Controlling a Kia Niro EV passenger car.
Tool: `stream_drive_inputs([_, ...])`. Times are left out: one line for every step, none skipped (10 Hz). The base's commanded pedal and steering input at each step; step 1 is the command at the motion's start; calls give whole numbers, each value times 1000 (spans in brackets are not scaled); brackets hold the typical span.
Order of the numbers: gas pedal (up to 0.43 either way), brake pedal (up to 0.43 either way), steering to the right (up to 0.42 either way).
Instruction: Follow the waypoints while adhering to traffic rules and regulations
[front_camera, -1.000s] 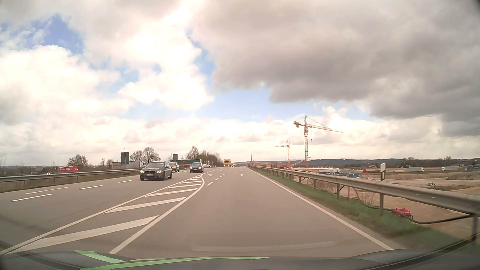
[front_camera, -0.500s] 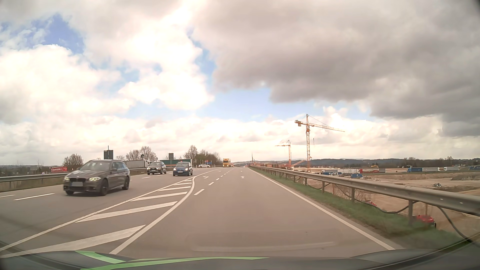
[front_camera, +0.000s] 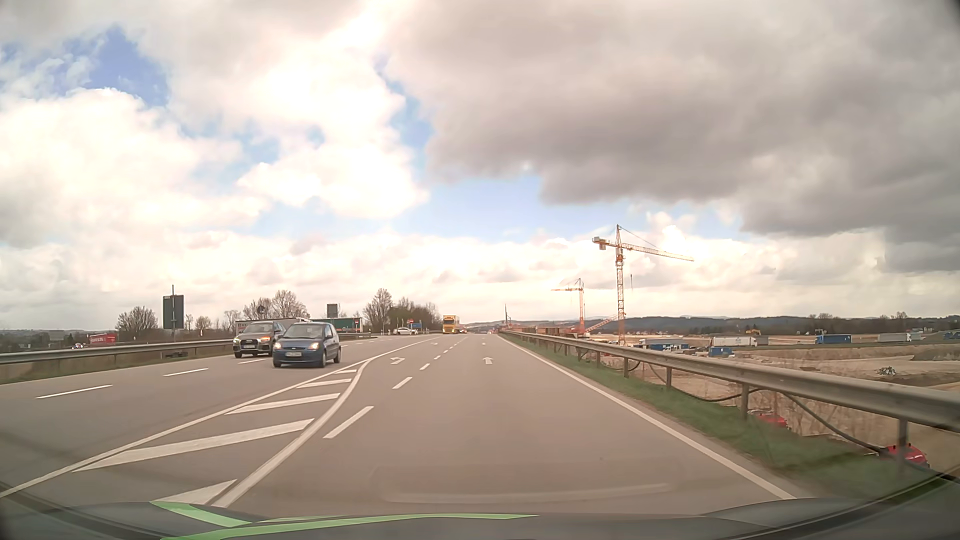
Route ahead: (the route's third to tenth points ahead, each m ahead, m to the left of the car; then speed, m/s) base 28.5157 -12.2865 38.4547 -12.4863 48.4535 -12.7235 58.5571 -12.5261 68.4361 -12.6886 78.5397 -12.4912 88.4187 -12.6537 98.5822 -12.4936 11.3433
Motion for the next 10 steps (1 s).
stream_drive_inputs([138, 0, -1])
stream_drive_inputs([138, 0, -1])
stream_drive_inputs([138, 0, -1])
stream_drive_inputs([138, 0, -1])
stream_drive_inputs([138, 0, -1])
stream_drive_inputs([138, 0, -1])
stream_drive_inputs([138, 0, -1])
stream_drive_inputs([138, 0, 0])
stream_drive_inputs([138, 0, 0])
stream_drive_inputs([138, 0, 0])
